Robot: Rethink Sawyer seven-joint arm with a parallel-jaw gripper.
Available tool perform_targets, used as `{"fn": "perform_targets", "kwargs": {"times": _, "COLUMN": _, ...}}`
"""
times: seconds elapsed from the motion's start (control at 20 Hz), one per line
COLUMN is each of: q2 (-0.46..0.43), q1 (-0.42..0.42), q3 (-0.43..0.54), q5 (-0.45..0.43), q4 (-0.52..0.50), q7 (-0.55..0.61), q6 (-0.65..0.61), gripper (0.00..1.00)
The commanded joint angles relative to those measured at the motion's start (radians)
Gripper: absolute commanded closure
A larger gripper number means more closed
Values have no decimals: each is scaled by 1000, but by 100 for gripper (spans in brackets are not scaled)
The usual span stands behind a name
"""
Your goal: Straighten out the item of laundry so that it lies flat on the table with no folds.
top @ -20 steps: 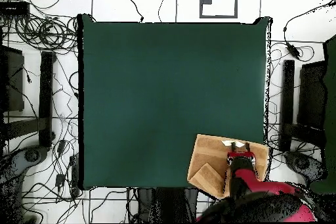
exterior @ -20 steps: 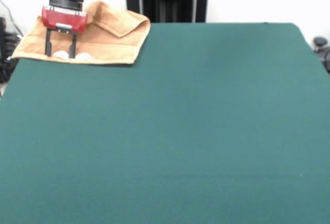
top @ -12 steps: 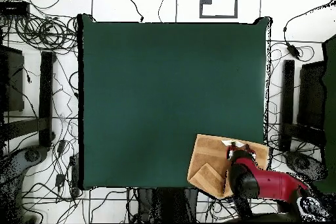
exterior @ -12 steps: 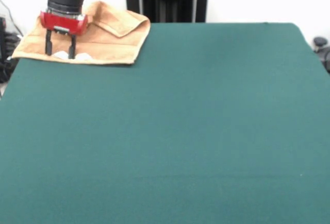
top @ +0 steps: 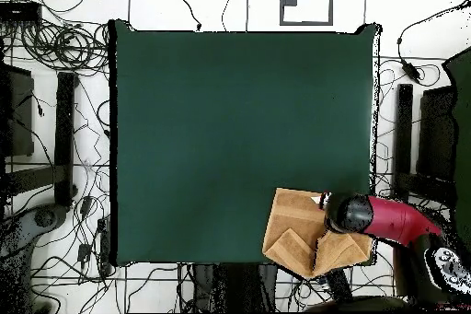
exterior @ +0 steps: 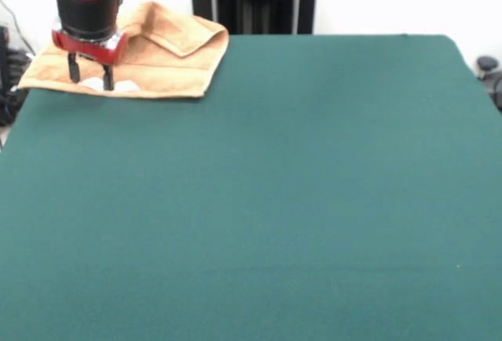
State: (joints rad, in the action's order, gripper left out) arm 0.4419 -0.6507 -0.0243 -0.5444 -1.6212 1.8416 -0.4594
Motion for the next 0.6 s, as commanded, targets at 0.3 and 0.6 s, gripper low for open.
{"fn": "perform_targets", "kwargs": {"times": 0.3, "q2": -363, "q1": -20, "q3": 153, "q5": 31, "q4": 386, "q7": 62, "q6": 56, "gripper": 0}}
{"fn": "perform_targets", "kwargs": {"times": 0.6, "q2": -351, "q1": 62, "q3": 65, "q5": -19, "q4": 401, "q7": 178, "q6": 109, "gripper": 0}}
